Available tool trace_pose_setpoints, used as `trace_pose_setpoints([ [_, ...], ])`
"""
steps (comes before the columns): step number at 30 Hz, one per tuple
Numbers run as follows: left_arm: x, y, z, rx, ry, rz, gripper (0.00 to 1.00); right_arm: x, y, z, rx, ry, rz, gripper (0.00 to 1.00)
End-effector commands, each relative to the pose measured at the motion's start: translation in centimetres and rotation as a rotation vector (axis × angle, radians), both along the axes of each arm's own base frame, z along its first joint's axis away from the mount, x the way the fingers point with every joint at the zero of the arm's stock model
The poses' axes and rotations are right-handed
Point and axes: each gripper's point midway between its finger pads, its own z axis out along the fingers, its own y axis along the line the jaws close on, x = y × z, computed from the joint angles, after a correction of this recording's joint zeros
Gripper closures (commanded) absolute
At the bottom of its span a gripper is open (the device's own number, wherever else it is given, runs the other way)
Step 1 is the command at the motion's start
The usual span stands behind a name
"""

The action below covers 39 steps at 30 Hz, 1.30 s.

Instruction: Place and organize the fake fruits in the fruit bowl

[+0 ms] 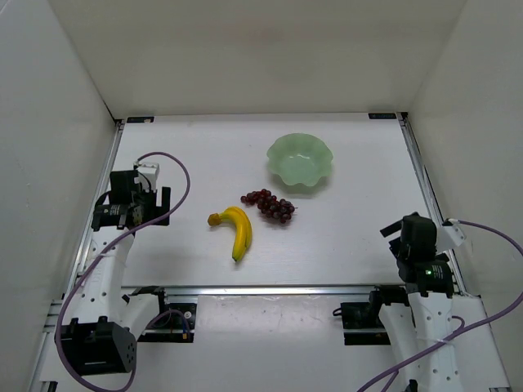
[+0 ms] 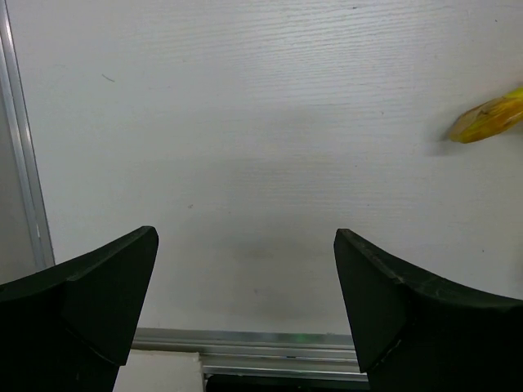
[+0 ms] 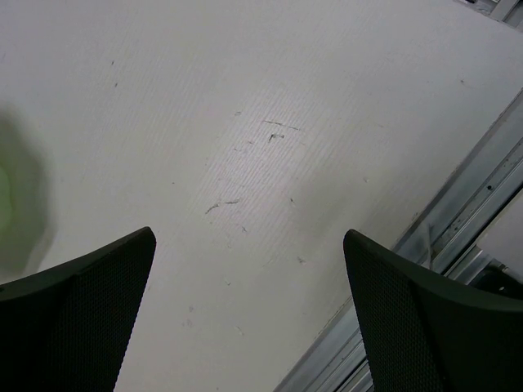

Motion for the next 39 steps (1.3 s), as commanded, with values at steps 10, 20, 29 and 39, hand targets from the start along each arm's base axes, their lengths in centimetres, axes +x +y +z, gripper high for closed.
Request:
trace_pose_setpoints([
  [10, 2.0, -6.5, 2.6, 0.094, -0.020, -0.490, 0.00, 4.5, 2.9, 1.3, -0.054, 0.031, 0.343, 0.00],
  [20, 2.9, -21.8, 2.7, -0.009, 0.298, -0.898, 0.00, 5.9, 4.8, 0.7, 0.043, 0.068, 0.375, 0.00],
  [29, -1.2, -24.6, -6.2, -0.067, 0.697, -0.824, 0.00, 3.9, 5.0, -0.1, 0.067, 0.068, 0.342, 0.00],
  [39, -2.4, -24.9, -10.6, -0.039, 0.800, -0.819, 0.19, 2.9, 4.8, 0.3, 0.072, 0.051, 0.324, 0.00],
])
